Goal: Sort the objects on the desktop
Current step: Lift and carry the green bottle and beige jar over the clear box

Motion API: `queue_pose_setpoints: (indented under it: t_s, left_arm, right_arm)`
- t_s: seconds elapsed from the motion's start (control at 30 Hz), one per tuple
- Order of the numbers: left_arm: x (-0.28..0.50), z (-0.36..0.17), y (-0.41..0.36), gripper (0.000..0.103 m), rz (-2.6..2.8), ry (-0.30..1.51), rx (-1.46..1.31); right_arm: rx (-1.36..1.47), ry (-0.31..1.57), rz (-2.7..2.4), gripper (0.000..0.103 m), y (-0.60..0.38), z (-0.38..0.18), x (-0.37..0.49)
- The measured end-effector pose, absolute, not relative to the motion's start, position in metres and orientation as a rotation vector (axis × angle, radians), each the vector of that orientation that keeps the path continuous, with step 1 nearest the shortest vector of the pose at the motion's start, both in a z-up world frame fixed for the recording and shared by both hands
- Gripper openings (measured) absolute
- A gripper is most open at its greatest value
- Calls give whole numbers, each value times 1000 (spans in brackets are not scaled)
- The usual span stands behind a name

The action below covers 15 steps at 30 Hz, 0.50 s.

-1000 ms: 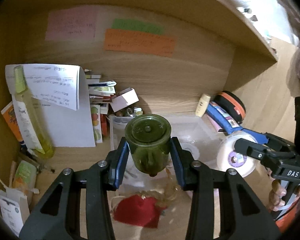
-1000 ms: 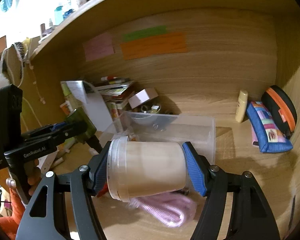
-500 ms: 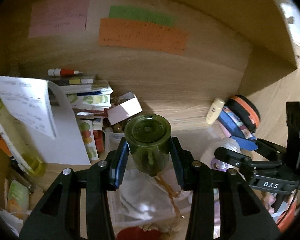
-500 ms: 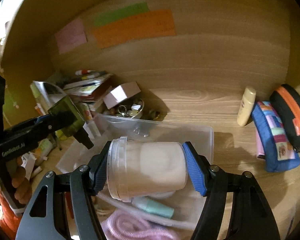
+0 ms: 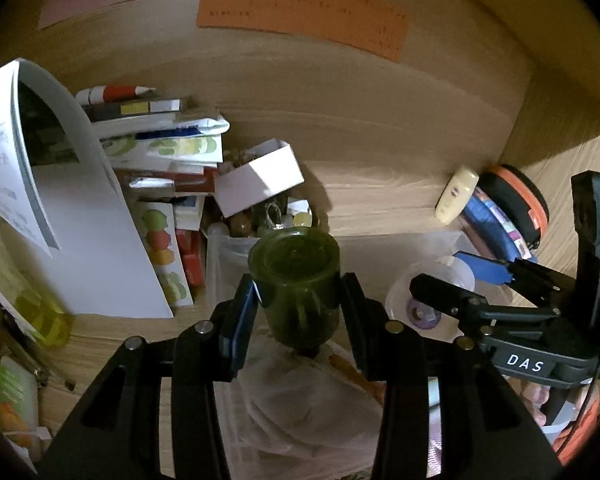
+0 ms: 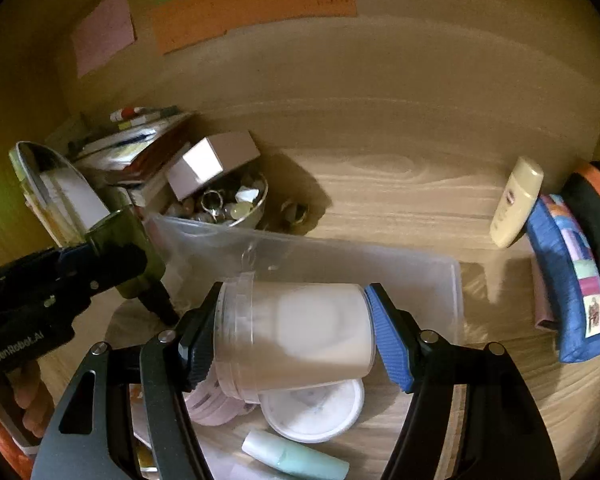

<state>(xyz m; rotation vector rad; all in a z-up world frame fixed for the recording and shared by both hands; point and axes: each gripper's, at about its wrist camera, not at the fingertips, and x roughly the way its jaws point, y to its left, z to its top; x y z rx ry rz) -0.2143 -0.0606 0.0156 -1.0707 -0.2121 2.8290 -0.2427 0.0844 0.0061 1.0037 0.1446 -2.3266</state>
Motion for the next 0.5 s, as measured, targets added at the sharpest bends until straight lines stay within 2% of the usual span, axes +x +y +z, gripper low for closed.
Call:
queue_pose_setpoints:
  t_s: [0.27,0.5]
  left_arm:
    - [-226,-7,-52,42,2784,-165,-1229]
    - [-222,-7,-44,41,2784,-111,-1237]
  right_arm:
    - [990,203,-2345,65,78,1,-236]
    - [989,235,-2341,66,75,-3,-234]
